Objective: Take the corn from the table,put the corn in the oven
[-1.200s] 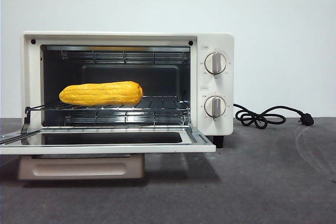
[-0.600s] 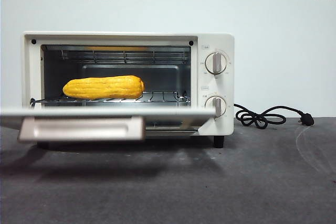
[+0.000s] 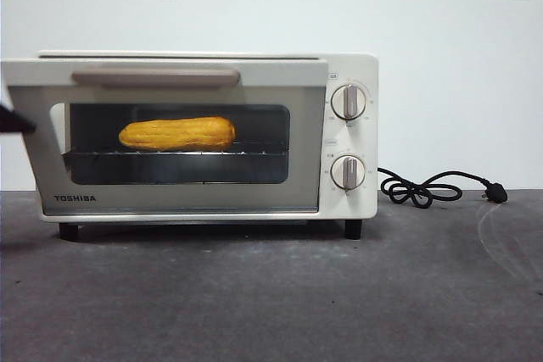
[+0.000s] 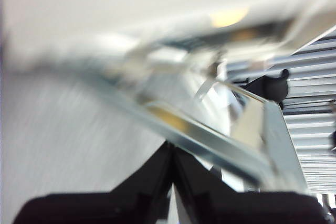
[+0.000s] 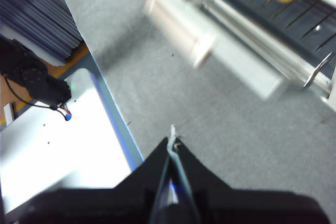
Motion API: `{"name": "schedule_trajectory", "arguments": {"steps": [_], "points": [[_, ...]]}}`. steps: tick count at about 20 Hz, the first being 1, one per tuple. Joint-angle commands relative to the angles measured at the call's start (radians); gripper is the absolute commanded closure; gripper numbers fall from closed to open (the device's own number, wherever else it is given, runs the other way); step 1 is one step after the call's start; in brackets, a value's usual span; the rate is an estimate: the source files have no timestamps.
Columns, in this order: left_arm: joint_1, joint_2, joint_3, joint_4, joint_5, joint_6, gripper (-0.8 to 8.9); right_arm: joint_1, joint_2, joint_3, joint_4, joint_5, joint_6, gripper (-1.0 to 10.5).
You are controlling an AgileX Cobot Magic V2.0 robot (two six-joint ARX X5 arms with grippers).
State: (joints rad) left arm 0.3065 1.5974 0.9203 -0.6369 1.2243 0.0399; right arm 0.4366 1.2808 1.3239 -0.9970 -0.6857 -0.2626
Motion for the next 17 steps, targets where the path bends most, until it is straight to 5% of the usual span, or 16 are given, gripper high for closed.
{"name": "schedule_trajectory", "arguments": {"steps": [1,17], "points": [[-0.005,0.005,0.067,0.005,0.011,-0.039,8.22,0.0,0.005,0.002,0.002,-0.006,-0.011,9.6],[-0.004,0.005,0.143,0.106,-0.073,-0.063,8.21,0.0,0.005,0.002,0.003,-0.006,-0.011,9.6]]}}
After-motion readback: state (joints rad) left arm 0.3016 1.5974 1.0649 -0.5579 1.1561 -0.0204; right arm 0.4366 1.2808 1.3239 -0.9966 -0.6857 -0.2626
